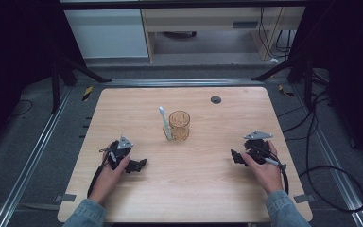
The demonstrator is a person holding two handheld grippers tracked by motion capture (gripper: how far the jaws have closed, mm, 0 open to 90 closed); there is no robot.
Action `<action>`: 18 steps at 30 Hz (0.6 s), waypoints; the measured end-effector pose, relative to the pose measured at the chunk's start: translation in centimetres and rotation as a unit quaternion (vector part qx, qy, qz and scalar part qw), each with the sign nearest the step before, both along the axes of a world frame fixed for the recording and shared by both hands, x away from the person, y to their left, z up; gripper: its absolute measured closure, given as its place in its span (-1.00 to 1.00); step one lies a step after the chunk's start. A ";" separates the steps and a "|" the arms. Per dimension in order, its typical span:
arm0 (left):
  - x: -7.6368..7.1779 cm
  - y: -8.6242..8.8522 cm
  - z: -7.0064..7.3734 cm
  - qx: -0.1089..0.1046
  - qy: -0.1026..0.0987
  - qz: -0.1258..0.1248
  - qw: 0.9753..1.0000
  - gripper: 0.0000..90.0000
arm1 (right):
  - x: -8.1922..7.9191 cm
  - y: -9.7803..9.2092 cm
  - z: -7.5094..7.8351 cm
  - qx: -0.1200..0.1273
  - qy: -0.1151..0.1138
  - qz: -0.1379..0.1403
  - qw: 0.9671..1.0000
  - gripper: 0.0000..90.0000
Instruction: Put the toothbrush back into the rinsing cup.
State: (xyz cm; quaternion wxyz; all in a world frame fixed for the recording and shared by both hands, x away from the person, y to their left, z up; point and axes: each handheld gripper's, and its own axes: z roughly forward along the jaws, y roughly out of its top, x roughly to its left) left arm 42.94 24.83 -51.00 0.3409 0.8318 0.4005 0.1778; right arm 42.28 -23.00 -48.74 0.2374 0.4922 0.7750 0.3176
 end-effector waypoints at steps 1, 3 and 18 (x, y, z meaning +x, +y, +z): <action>0.0 0.0 0.0 0.000 0.000 0.000 1.000 -1.00 | 0.0 -0.2 -0.3 -0.001 0.000 -0.003 1.000 -0.79; 0.0 0.0 0.0 0.000 0.000 0.000 1.000 -1.00 | 0.0 -0.6 -0.7 0.001 0.001 -0.011 1.000 -0.79; 0.0 0.0 0.0 0.000 0.000 0.000 1.000 -1.00 | 0.4 -1.6 -2.4 0.026 0.011 -0.037 0.999 -0.83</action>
